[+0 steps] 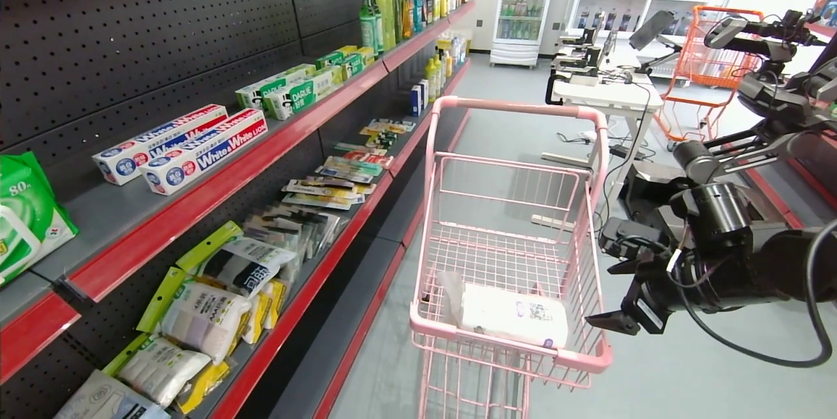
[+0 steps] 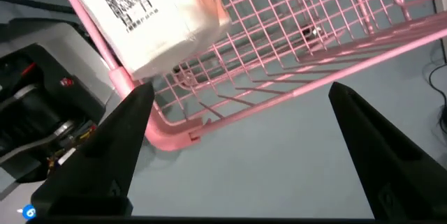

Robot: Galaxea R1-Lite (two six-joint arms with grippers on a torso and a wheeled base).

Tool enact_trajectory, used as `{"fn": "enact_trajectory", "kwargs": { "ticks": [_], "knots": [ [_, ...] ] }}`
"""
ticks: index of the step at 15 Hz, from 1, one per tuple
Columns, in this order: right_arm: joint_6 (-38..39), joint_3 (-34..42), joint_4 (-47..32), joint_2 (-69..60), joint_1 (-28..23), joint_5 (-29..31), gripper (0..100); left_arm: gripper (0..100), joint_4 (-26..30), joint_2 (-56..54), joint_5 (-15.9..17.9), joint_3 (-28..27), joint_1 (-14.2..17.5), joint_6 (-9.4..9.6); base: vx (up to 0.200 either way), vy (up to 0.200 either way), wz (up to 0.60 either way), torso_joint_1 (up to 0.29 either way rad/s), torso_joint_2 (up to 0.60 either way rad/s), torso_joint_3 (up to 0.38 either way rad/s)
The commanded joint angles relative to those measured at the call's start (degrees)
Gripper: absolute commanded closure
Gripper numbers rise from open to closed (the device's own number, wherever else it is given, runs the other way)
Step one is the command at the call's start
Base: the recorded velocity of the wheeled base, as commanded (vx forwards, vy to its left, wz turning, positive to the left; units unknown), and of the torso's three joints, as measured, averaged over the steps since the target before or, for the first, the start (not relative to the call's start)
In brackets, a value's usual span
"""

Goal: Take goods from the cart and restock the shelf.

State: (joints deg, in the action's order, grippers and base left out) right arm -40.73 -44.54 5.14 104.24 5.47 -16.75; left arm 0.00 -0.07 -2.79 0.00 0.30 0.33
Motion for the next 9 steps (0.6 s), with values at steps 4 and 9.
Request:
{"fn": "enact_trajectory", "kwargs": {
  "ticks": [4,9],
  "knots": [
    [6.45,-5.38,-0.49,4.22,4.11,-4.70,0,0,0.00,0.07,-0.02,0.00,0.05,0.02,0.000,0.000,0.00,0.000,0.00,0.000],
    [3.99,-12.50,-2.60,10.19,5.95,-8.12,0,0,0.00,0.07,-0.02,0.00,0.05,0.02,0.000,0.000,0.00,0.000,0.00,0.000]
  ]
}}
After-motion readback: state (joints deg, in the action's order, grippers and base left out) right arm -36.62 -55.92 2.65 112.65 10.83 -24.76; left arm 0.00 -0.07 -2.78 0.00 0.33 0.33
